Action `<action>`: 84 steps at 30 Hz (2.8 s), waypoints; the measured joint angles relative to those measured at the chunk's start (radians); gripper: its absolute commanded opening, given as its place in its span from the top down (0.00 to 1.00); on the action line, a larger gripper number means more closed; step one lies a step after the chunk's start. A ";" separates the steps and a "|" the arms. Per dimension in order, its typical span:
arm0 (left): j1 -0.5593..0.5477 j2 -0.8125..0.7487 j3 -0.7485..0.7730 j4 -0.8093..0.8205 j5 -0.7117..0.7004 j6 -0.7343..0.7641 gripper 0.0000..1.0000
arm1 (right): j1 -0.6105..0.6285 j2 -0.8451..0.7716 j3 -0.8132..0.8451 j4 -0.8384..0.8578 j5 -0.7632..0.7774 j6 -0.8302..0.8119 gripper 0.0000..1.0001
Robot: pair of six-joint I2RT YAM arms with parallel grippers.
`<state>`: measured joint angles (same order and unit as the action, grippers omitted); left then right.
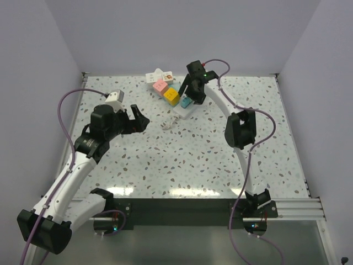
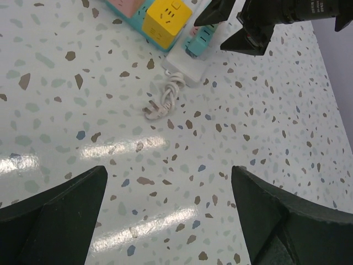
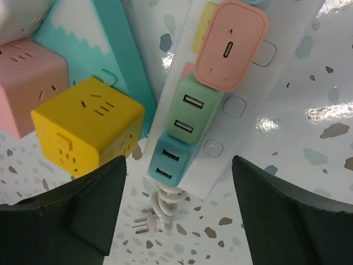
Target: Pull the plug off the socket
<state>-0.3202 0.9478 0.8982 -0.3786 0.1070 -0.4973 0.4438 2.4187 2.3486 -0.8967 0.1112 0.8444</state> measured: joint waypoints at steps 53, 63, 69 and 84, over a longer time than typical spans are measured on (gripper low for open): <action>-0.292 0.642 -0.080 0.481 0.203 -0.147 0.18 | 0.002 -0.842 -1.343 0.392 -0.713 -0.372 1.00; -0.302 0.658 -0.143 0.556 0.196 -0.227 0.34 | 0.003 -0.836 -1.371 0.457 -0.732 -0.347 1.00; -0.323 0.705 -0.142 0.615 0.227 -0.282 0.55 | 0.000 -0.827 -1.376 0.465 -0.716 -0.350 1.00; -0.363 0.718 -0.142 0.634 0.166 -0.407 1.00 | 0.003 -0.977 -1.487 0.505 -0.617 -0.326 1.00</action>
<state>-0.6830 1.6657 0.7563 0.2554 0.2733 -0.9047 0.4469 1.4414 0.8616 -0.3916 -0.5056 0.5182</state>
